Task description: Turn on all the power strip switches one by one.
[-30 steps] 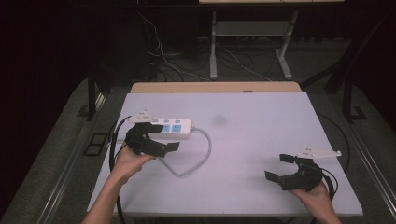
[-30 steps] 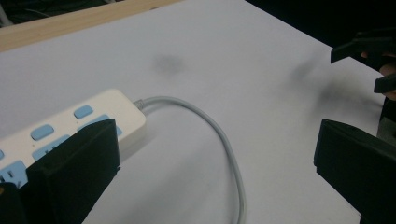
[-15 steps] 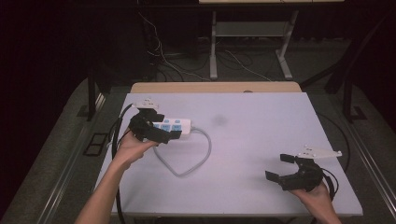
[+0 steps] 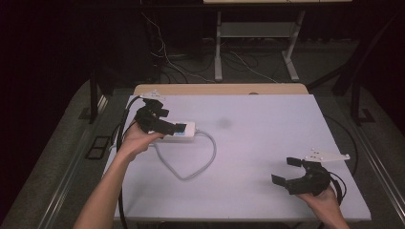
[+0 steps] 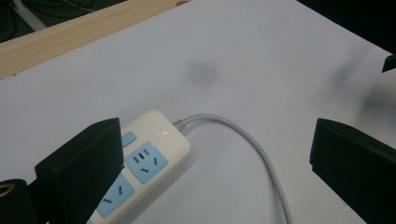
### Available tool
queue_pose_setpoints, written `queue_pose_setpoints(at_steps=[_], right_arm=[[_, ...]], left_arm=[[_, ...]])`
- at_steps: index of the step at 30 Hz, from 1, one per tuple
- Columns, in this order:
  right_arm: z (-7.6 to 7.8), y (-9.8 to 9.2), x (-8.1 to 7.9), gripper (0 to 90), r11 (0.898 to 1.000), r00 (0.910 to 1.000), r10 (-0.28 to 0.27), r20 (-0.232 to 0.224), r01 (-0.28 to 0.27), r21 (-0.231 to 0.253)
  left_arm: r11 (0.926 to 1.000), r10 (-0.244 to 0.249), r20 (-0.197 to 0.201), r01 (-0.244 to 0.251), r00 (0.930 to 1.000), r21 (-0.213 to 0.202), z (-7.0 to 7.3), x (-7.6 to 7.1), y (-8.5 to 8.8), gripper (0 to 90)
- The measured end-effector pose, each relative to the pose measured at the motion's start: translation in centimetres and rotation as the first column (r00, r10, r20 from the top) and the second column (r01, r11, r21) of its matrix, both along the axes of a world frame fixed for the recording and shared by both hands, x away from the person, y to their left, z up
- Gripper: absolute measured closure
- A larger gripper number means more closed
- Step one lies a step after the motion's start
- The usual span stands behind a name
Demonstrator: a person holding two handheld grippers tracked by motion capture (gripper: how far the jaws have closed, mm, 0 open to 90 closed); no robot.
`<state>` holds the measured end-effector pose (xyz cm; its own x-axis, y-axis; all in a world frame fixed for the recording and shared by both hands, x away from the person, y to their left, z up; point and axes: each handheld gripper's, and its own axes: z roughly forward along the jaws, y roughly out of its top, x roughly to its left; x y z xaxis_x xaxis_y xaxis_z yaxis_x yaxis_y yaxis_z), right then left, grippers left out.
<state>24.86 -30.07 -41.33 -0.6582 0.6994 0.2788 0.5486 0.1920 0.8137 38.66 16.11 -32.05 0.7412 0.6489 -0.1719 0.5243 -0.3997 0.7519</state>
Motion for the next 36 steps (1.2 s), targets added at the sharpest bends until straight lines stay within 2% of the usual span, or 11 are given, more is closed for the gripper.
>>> queue_pose_setpoints(at_steps=[15, 24, 36], right_arm=[[0.0, -0.1, 0.0, 0.5, 1.000, 1.0000, -0.001, -0.001, 0.001, 0.000], [0.0, -0.1, 0.0, 0.5, 1.000, 1.0000, -0.002, -0.002, 0.002, 0.000], [0.0, -0.2, 0.1, 0.4, 1.000, 1.0000, -0.001, 0.001, 0.001, 0.000]], left_arm=[[0.9990, 0.036, -0.035, -0.035, 0.9987, 0.029, -1.0, 2.7, -0.2, 8.7], [0.9970, 0.070, -0.059, -0.068, 0.9958, 0.038, -2.2, 4.4, 0.1, 17.5], [0.9948, 0.092, -0.072, -0.088, 0.9931, 0.051, -3.8, 5.7, -0.3, 31.5]])
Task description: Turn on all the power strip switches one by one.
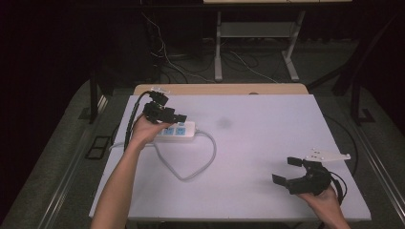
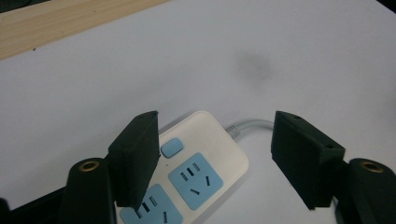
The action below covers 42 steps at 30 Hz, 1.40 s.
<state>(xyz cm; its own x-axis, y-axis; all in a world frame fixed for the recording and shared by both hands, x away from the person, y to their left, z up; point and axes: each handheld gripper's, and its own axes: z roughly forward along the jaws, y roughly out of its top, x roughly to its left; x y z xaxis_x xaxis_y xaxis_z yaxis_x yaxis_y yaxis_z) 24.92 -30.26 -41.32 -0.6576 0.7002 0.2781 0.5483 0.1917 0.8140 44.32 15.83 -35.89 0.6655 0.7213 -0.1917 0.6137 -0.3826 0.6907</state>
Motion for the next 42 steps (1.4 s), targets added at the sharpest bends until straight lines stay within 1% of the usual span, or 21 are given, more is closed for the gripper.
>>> queue_pose_setpoints(at_steps=[2, 7, 15, 20, 25, 27, 31, 35, 37, 42], right_arm=[[0.0, 0.0, 0.0, 0.4, 1.000, 1.0000, 0.000, -0.002, 0.000, 0.000], [0.0, 0.0, 0.0, 0.5, 1.000, 1.0000, 0.001, -0.002, -0.001, 0.000], [0.0, -0.1, 0.0, 0.5, 1.000, 1.0000, 0.000, -0.002, 0.000, 0.000], [0.0, -0.1, 0.0, 0.5, 1.000, 1.0000, 0.001, -0.002, -0.001, -0.002], [0.0, -0.1, 0.1, 0.5, 1.000, 1.0000, 0.002, -0.002, -0.002, -0.002], [0.0, -0.1, 0.1, 0.5, 1.000, 1.0000, 0.002, -0.001, -0.002, -0.002], [-0.1, -0.1, 0.1, 0.5, 1.000, 1.0000, 0.001, -0.001, -0.001, -0.002], [0.0, -0.1, 0.1, 0.5, 1.000, 1.0000, 0.001, 0.001, -0.001, -0.002], [-0.1, -0.1, 0.1, 0.5, 1.000, 1.0000, 0.001, 0.002, -0.001, -0.002], [-0.1, -0.1, 0.1, 0.5, 1.000, 1.0000, 0.002, 0.002, -0.002, -0.003]], left_arm=[[1.0000, 0.001, 0.002, -0.001, 1.0000, 0.010, -0.2, 0.2, -0.1, 33.3], [0.9998, 0.017, -0.004, -0.017, 0.9999, 0.014, -0.9, 0.6, -0.1, 39.2], [0.9994, 0.034, -0.029, -0.033, 0.9990, 0.010, -1.9, 1.2, -0.4, 51.6], [0.9990, 0.044, -0.049, -0.044, 0.9978, -0.002, -2.3, 1.6, -0.5, 62.9], [0.9982, 0.059, -0.058, -0.059, 0.9965, 0.006, -2.8, 1.8, -0.6, 73.8], [0.9977, 0.067, -0.058, -0.067, 0.9960, 0.004, -3.0, 1.9, -0.7, 74.9], [0.9972, 0.075, -0.065, -0.075, 0.9951, 0.001, -3.3, 2.1, -0.8, 79.9], [0.9971, 0.076, -0.071, -0.076, 0.9945, 0.009, -3.7, 2.3, -0.8, 84.9], [0.9963, 0.085, -0.070, -0.084, 0.9939, 0.016, -3.9, 2.4, -0.9, 87.2], [0.9956, 0.093, -0.079, -0.092, 0.9925, 0.015, -4.3, 2.5, -0.7, 89.1]])
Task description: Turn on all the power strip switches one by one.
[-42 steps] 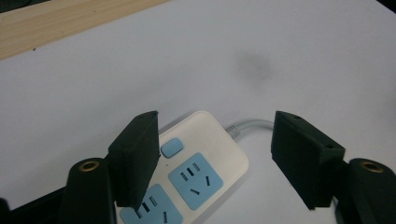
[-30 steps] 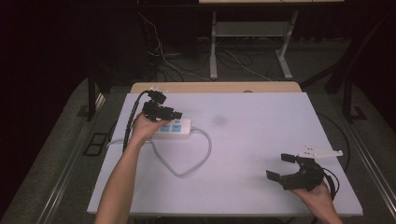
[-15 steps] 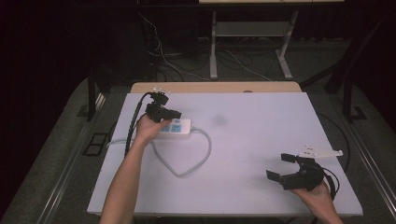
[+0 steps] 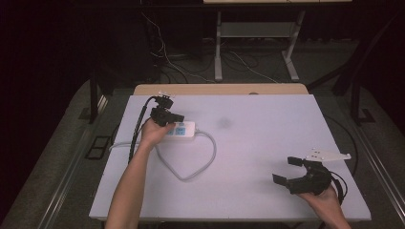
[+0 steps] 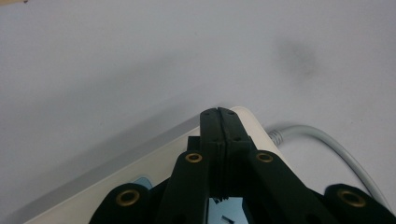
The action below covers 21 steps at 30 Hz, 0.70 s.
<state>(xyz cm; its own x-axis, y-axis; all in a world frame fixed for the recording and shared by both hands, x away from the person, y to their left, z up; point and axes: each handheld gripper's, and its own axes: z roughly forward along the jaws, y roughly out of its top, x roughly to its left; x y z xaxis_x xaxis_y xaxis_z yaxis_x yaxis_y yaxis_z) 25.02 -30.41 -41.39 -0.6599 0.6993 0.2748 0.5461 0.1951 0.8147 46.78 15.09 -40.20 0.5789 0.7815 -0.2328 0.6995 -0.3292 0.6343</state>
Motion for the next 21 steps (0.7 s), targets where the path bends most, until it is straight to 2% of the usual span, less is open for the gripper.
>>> queue_pose_setpoints(at_steps=[12, 21], right_arm=[[0.0, 0.0, 0.0, 0.4, 1.000, 1.0000, 0.002, -0.002, -0.002, -0.001], [-0.1, 0.0, 0.0, 0.5, 1.000, 1.0000, 0.001, 0.000, -0.001, -0.003]], left_arm=[[0.9998, 0.010, -0.016, -0.010, 0.9998, 0.016, -0.9, 0.2, -0.2, 89.3], [0.9994, 0.034, -0.003, -0.034, 0.9994, -0.009, -1.2, -0.1, 0.3, 89.4]])
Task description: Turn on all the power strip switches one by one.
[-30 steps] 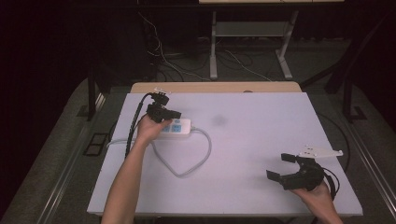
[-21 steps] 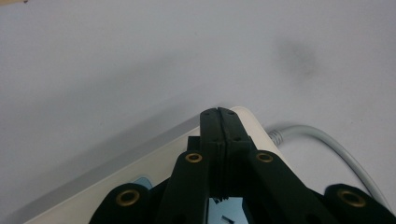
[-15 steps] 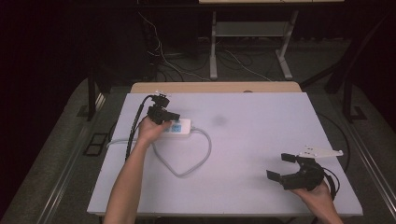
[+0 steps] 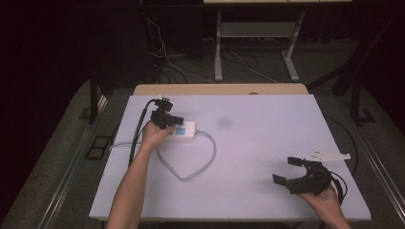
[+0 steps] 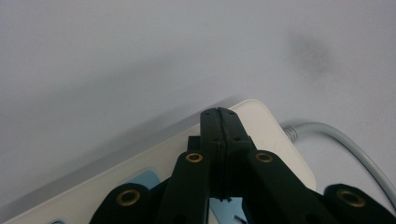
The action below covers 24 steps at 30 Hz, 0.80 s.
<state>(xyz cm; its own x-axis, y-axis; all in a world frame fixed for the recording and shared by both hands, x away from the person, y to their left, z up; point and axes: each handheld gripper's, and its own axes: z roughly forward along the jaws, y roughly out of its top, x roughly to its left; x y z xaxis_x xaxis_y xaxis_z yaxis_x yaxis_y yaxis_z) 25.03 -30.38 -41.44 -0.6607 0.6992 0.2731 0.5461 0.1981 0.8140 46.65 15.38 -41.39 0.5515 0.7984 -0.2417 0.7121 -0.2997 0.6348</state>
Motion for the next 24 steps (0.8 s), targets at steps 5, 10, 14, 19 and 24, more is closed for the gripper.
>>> queue_pose_setpoints(at_steps=[5, 10, 14, 19, 24], right_arm=[[-0.01, 0.05, 0.00, 0.5, 1.000, 1.0000, 0.002, 0.000, -0.002, -0.004], [-0.01, 0.06, -0.01, 0.4, 1.000, 1.0000, 0.001, 0.000, -0.001, -0.004], [0.01, 0.04, -0.02, 0.5, 1.000, 1.0000, 0.002, 0.001, -0.002, -0.003], [0.03, -0.03, -0.03, 0.5, 1.000, 1.0000, 0.003, 0.003, -0.003, -0.002], [0.02, -0.08, 0.04, 0.5, 1.000, 1.0000, 0.000, 0.002, 0.000, -0.001]], left_arm=[[0.9999, -0.011, 0.015, 0.011, 0.9998, 0.013, -0.06, -0.16, 0.14, 89.7], [0.9998, -0.013, -0.004, 0.013, 0.9999, -0.013, -0.26, 0.05, 0.44, 89.8], [0.9998, -0.016, -0.016, 0.016, 0.9997, -0.015, -0.30, 0.22, 0.52, 90.0], [0.9990, -0.023, -0.052, 0.021, 0.9984, -0.038, -0.34, 0.51, 0.82, 90.0], [0.9994, -0.031, -0.052, 0.030, 0.9982, -0.016, -0.23, 0.60, 0.59, 90.0]])
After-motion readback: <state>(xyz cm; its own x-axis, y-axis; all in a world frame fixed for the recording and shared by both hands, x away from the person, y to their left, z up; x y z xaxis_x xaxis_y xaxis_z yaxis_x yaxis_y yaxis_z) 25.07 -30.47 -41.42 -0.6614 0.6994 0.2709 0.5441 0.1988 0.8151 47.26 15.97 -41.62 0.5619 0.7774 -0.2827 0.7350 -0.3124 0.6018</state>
